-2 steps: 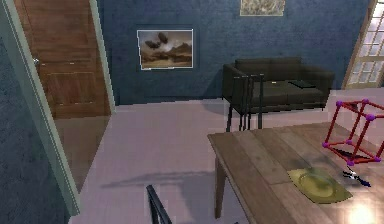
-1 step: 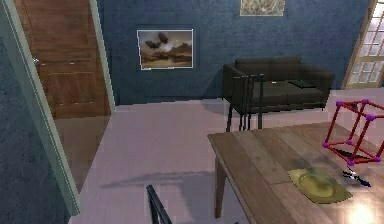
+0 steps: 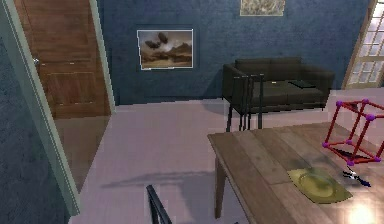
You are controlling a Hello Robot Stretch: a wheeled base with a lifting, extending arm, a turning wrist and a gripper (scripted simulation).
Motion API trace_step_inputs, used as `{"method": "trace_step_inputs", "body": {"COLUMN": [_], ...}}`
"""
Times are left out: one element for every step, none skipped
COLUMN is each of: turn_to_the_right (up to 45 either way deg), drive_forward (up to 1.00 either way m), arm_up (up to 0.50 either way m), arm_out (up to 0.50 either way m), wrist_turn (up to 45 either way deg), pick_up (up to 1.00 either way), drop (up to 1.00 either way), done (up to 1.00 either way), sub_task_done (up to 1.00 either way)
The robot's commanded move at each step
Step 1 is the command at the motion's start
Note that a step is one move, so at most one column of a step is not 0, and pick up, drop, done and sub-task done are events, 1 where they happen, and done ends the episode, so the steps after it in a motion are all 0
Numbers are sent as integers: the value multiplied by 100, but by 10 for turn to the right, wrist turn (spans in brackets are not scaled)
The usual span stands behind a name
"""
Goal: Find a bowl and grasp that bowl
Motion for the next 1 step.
{"method": "trace_step_inputs", "body": {"turn_to_the_right": [0], "drive_forward": [0], "arm_up": [0], "arm_out": [0], "wrist_turn": [450], "pick_up": [0], "drop": [0], "done": [0], "sub_task_done": [0]}}
